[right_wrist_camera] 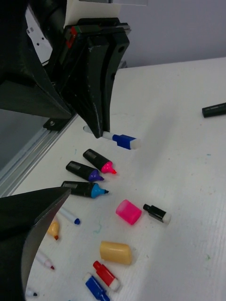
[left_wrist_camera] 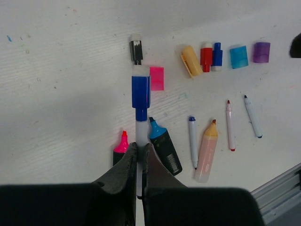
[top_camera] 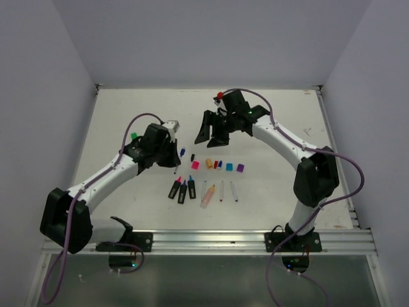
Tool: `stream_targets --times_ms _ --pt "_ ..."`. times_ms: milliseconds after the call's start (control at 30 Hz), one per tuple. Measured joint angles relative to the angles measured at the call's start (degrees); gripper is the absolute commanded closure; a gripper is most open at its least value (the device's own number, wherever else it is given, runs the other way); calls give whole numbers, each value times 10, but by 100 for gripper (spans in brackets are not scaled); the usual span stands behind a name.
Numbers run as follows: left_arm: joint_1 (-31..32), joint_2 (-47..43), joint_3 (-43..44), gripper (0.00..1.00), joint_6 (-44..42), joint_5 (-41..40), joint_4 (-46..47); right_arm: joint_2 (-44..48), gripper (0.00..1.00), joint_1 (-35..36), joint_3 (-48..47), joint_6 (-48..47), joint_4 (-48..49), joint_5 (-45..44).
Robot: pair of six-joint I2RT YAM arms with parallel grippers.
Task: Open the pen caps
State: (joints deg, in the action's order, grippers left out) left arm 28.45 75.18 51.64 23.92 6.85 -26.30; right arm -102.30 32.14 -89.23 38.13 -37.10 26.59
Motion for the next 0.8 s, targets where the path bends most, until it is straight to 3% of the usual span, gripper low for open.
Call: stream_targets --times_ms 333,800 --pt "4 -44 0 100 8 21 -1 -59 38 59 -16 66 44 26" --pt "6 -82 -20 100 8 40 -9 -83 46 62 -16 105 76 30"
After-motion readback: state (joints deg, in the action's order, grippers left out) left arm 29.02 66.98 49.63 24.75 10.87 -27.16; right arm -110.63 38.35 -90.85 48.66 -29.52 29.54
